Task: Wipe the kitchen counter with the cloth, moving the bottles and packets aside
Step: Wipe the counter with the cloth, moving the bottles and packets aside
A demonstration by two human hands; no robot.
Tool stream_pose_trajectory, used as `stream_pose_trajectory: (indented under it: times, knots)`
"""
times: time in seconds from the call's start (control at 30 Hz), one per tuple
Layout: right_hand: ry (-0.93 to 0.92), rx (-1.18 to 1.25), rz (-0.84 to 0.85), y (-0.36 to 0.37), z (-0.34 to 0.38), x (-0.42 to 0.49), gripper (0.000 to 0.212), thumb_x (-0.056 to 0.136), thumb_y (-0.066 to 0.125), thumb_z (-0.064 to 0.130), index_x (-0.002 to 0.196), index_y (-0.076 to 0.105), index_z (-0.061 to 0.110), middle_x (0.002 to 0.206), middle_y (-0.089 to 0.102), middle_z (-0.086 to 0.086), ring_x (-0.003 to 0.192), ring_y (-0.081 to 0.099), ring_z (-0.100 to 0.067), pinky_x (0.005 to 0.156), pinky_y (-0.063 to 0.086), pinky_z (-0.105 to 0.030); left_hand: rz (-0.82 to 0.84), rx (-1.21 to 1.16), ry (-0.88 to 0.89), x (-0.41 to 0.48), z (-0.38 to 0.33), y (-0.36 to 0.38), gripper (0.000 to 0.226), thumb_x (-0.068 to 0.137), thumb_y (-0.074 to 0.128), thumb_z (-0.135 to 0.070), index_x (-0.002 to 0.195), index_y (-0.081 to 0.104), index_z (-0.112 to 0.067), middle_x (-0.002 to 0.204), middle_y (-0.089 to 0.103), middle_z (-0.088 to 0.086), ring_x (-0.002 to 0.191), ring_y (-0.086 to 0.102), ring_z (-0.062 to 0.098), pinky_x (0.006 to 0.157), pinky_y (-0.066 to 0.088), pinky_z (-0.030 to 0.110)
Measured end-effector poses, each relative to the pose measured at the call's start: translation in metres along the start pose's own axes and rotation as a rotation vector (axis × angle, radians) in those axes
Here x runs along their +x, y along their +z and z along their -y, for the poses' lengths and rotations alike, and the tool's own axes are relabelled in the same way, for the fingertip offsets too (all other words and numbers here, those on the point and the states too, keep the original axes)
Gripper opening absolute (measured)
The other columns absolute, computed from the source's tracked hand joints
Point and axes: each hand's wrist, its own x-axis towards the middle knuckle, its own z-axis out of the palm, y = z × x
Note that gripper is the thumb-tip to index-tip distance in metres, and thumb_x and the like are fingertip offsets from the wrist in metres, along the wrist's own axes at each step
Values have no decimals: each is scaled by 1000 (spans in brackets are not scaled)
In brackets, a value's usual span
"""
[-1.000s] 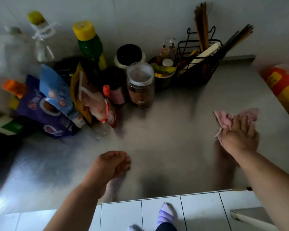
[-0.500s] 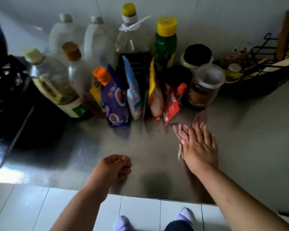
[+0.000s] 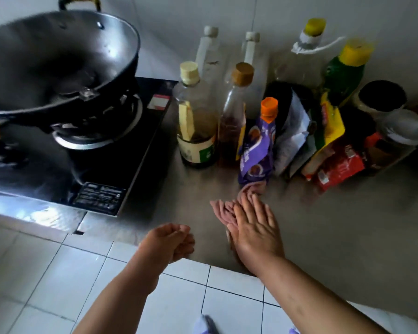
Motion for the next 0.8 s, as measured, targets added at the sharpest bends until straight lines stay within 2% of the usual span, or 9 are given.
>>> stream_pose_trajectory:
  times: [0.1,0.2,0.27,0.33,0.4,0.47,0.53,0.67,0.8]
  knots:
    - [-168,1,32,3,38,27,63,79,39,50,131,56,17,144,48,-8,137,40,-31,108,24,-47,-52,28,14,-9,4,-22,13,93,55,-16,90,66,-10,64,71,-3,53,64,2,66,46,26]
    - [-228,3,75,3,76,49,62,80,34,50,127,61,19,139,55,-5,134,45,-27,107,20,-43,-121,-16,28,-16,8,-41,13,92,57,-19,89,67,-11,68,73,-3,64,66,8,74,47,30]
    - [-323,32,124,5,96,50,62,80,33,53,128,59,23,138,56,-4,134,44,-26,108,18,-43,-205,-88,35,-17,7,-47,11,92,58,-17,88,67,-12,72,73,1,66,66,12,74,49,30]
    - [-481,69,142,9,105,40,63,82,35,54,138,46,29,147,46,-3,140,34,-27,112,12,-43,-294,-175,63,-17,6,-50,12,91,57,-13,83,65,-12,71,70,3,58,66,8,72,49,29]
    - [-631,109,155,10,101,25,63,83,42,54,143,37,34,155,32,-3,145,23,-27,115,8,-45,-352,-225,82,-16,6,-48,12,92,55,-11,84,64,-12,66,69,0,51,64,6,68,51,27]
    - [-715,136,158,7,90,13,60,80,56,49,137,41,37,156,29,-1,145,21,-27,117,11,-47,-358,-238,95,-16,5,-41,13,93,54,-10,86,64,-11,69,68,2,55,64,10,61,52,24]
    - [-729,135,155,3,74,-2,54,79,60,35,132,45,36,155,31,1,144,26,-26,117,20,-47,-329,-221,98,-15,4,-26,15,93,52,-9,84,64,-10,74,67,7,61,62,15,60,52,24]
    - [-667,23,160,-2,21,-33,62,81,23,29,141,36,31,155,32,2,143,30,-25,115,23,-45,-249,-155,86,-15,3,20,14,93,52,-8,88,65,-7,75,66,7,58,61,14,55,53,21]
    - [-627,11,122,-8,-53,-62,52,92,36,29,143,38,34,157,28,4,144,26,-23,112,20,-42,-169,-80,64,-15,-2,74,11,91,56,-10,91,67,-7,83,68,11,68,60,20,61,51,25]
